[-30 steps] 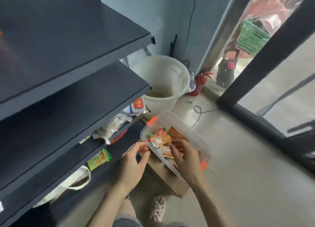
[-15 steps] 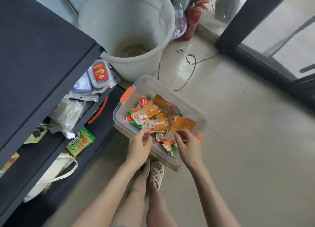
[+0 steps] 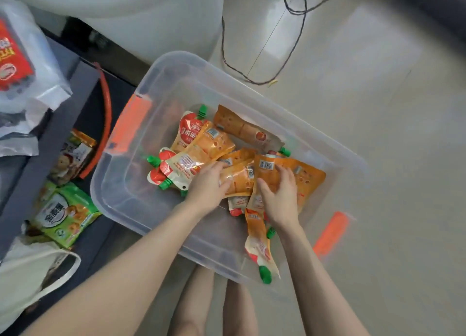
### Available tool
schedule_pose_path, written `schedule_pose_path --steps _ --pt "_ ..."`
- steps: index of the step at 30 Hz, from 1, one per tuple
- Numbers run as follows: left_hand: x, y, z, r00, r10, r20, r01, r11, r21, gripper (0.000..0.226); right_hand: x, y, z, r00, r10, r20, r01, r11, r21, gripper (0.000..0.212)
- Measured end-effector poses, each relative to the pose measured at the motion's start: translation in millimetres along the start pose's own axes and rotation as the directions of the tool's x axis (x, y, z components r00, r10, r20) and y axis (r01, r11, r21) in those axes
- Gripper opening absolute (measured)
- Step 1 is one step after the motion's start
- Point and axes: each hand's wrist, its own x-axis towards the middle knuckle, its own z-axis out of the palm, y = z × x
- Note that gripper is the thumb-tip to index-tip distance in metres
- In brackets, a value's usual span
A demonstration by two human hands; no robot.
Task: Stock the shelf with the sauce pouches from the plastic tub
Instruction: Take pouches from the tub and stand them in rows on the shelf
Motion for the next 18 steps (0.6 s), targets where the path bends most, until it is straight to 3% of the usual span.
schedule_pose_path --steps 7,12,15,18 --pt "29.5 -6.6 13.7 0.991 0.135 0.024 -0.134 0.914 0.384 0.05 33.8 26.2 19.7 0.993 0.089 -0.071 -0.086 0.995 0.044 0.079" --pt "41.9 -1.0 7.4 0.996 0.053 0.069 -0.077 0.903 0.422 0.046 41.8 33.3 23.1 0.988 0.12 -0.099 -0.114 0.992 0.062 0.079" --pt "47.1 -1.2 2.3 0.983 -0.035 0.183 -0.034 0.931 0.363 0.046 40.8 33.2 25.0 0.987 0.105 -0.123 -0.095 0.992 0.085 0.067" --pt "45.6 -2.3 -2.8 0.978 -0.026 0.208 -0.034 0.959 0.282 0.033 37.2 29.8 24.3 0.988 0.123 -0.097 -0.098 0.968 0.229 0.053"
